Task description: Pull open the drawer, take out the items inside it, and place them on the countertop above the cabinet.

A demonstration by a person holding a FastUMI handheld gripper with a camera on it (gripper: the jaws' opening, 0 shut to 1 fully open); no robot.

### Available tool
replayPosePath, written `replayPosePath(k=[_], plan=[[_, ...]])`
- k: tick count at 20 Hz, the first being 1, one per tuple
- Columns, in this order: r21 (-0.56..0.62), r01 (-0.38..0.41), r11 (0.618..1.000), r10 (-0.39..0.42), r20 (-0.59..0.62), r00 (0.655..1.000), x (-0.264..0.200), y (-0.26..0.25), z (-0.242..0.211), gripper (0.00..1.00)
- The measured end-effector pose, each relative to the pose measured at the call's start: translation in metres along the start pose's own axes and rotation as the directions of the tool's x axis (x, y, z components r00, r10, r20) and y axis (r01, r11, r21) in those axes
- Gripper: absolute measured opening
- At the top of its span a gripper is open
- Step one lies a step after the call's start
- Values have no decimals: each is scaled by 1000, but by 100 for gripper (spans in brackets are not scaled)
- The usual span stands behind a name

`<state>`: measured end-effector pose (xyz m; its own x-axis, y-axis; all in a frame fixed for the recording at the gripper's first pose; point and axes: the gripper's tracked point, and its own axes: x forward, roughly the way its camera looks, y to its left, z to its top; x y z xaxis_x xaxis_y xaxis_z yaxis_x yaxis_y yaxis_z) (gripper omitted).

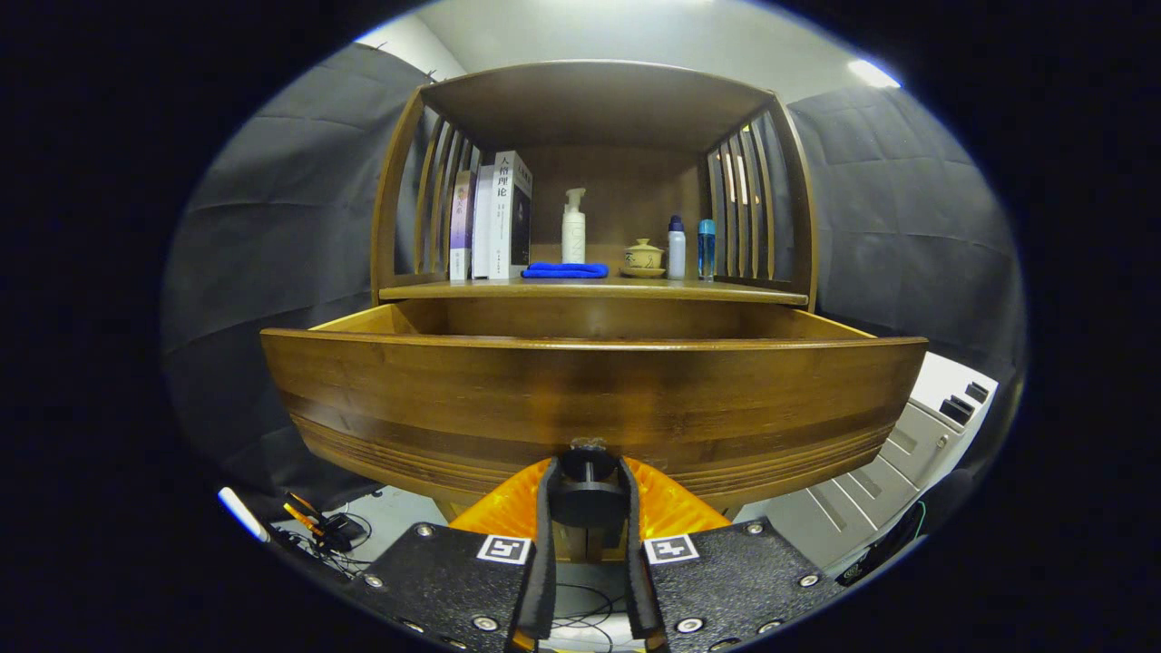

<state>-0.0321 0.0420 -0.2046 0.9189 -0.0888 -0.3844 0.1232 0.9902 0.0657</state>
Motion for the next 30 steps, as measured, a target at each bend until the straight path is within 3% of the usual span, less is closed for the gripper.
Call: replayPosePath(k=[5,7,9,14,23,28,30], plan=[[11,-12,1000,11,8,1000,0,1,1,32],[27,-50,998,50,-2,999,-6,6,2,39],[35,-98,995,97,35,995,-18,7,17,55],[46,-64,997,58,116,992,-25,-7,83,95],[29,100,995,-100,13,995,38,-34,169,95],[27,163,986,-157,-169,973,92,-42,153,95],[15,178,984,-168,-267,949,106,-42,133,95]])
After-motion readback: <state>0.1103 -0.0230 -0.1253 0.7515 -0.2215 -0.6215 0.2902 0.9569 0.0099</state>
